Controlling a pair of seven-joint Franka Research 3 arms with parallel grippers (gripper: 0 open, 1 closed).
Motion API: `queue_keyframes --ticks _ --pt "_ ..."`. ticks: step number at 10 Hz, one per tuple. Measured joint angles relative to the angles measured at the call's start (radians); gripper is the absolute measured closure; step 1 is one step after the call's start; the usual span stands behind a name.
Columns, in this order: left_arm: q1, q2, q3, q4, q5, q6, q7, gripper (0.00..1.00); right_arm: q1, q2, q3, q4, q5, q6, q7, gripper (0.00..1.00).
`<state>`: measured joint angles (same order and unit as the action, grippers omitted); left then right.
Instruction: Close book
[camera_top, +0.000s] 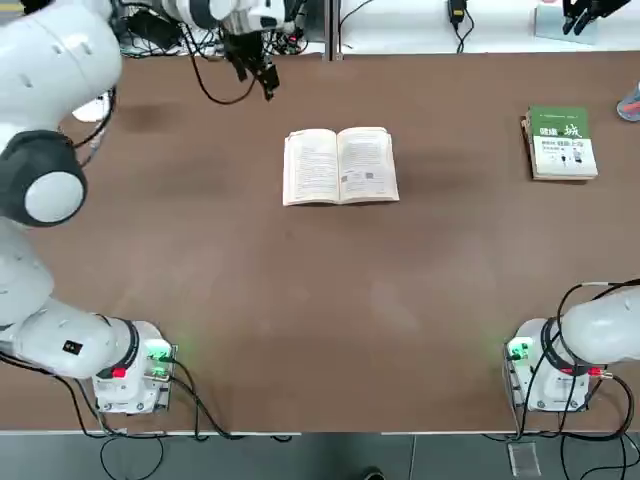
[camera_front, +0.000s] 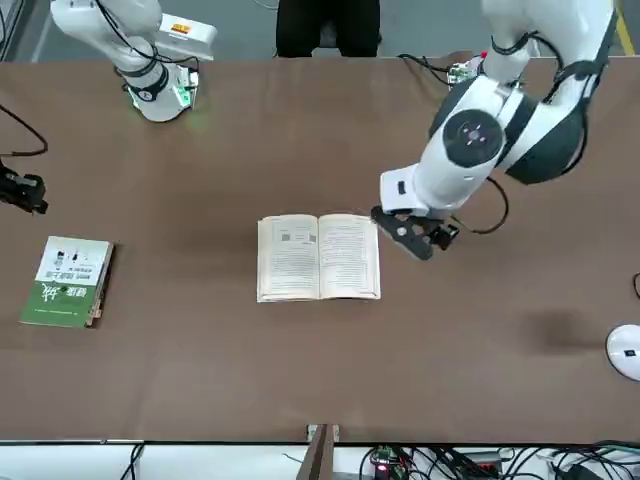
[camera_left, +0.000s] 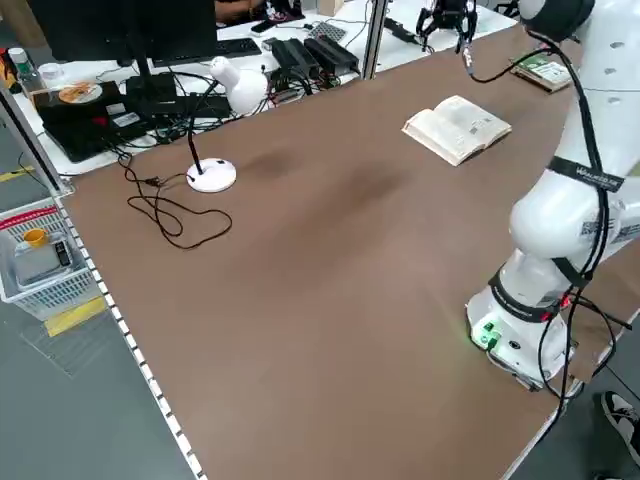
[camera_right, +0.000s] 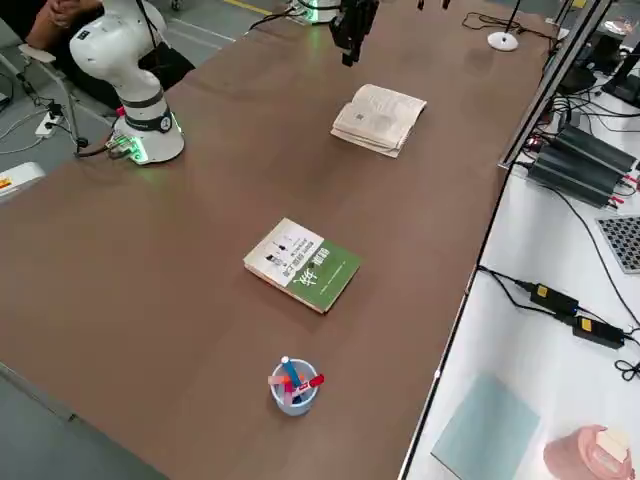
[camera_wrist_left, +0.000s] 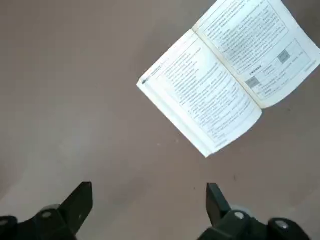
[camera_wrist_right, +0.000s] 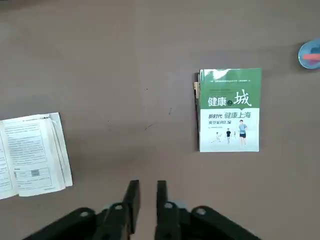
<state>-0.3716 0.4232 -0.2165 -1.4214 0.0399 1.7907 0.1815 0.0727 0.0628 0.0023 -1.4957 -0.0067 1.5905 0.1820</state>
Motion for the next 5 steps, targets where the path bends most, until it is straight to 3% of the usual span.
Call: queue_keyframes --ticks 5 --pt "-0.007 0.083 -0.028 0.001 0.0 0.134 0.05 0.0 -0.003 -0.001 -0.001 0.0 0.0 0.006 0.0 0.79"
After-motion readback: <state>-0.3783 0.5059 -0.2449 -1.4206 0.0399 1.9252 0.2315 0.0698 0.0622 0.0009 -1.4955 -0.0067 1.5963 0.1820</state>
